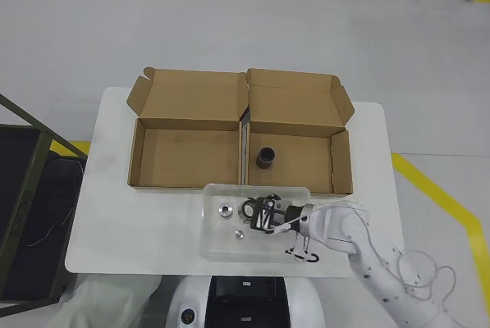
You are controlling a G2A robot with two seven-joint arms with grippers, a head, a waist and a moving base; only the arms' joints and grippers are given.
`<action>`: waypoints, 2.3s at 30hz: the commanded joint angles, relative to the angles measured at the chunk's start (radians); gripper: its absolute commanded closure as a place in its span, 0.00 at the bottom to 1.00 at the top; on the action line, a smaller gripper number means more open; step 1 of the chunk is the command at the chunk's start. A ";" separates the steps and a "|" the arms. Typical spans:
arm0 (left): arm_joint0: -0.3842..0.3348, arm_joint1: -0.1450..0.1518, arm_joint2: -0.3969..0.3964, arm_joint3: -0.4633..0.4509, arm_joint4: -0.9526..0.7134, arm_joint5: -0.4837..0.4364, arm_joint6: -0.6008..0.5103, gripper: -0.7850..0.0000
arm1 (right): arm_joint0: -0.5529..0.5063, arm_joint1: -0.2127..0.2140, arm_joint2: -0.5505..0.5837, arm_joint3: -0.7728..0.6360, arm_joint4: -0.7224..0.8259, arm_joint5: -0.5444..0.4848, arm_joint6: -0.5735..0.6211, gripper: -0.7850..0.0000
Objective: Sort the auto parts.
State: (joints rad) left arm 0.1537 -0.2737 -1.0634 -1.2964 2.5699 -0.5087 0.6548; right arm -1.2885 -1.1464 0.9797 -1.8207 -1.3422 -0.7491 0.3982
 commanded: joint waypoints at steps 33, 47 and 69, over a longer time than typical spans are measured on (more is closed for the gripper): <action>0.000 0.000 0.000 0.000 0.000 0.000 0.000 0.00 | 0.004 0.014 0.111 -0.234 0.118 0.043 -0.317 1.00; 0.000 0.000 0.000 0.000 0.000 0.000 0.000 0.00 | -0.079 0.034 0.290 -0.233 0.191 -0.002 -0.513 1.00; 0.000 0.000 0.000 0.000 0.000 0.000 0.000 0.00 | -0.218 0.051 0.448 -0.312 0.177 -0.036 -0.678 1.00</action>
State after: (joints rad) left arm 0.1537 -0.2737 -1.0634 -1.2964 2.5699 -0.5087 0.6548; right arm -1.5034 -1.0958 1.4256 -2.1314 -1.1623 -0.7846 -0.2768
